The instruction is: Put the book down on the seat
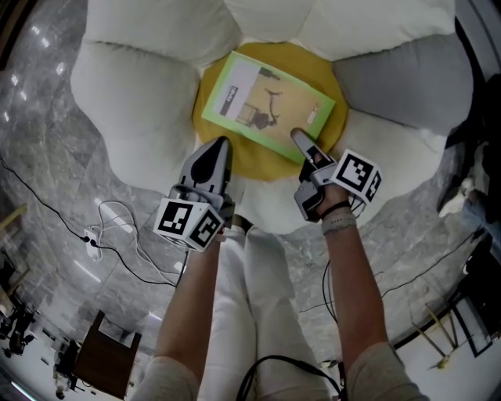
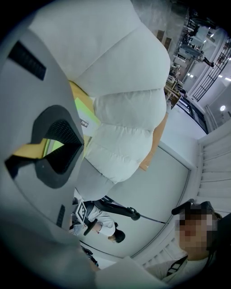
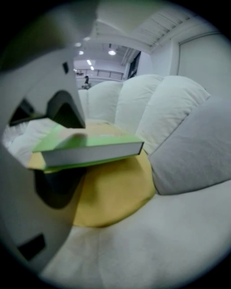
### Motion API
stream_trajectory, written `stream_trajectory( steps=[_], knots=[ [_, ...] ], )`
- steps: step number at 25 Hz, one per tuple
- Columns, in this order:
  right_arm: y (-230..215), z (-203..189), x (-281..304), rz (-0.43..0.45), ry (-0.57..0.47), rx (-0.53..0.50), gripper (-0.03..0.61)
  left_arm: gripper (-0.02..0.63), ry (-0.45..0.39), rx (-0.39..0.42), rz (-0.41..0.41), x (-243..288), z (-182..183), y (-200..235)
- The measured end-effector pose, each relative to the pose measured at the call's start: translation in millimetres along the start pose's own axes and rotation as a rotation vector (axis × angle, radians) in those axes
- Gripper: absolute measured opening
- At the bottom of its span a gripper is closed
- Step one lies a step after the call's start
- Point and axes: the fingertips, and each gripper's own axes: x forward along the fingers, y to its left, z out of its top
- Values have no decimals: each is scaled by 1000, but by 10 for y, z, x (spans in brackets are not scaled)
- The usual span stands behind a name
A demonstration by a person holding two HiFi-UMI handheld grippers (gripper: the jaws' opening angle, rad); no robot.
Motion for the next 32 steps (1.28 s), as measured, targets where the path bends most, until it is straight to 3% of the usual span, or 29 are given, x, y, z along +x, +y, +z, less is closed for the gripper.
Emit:
stream_trajectory(
  steps=[32],
  knots=[
    [-249, -141, -247, -11, -40, 36, 279, 23, 35, -13, -11, -205, -239, -76]
  ],
)
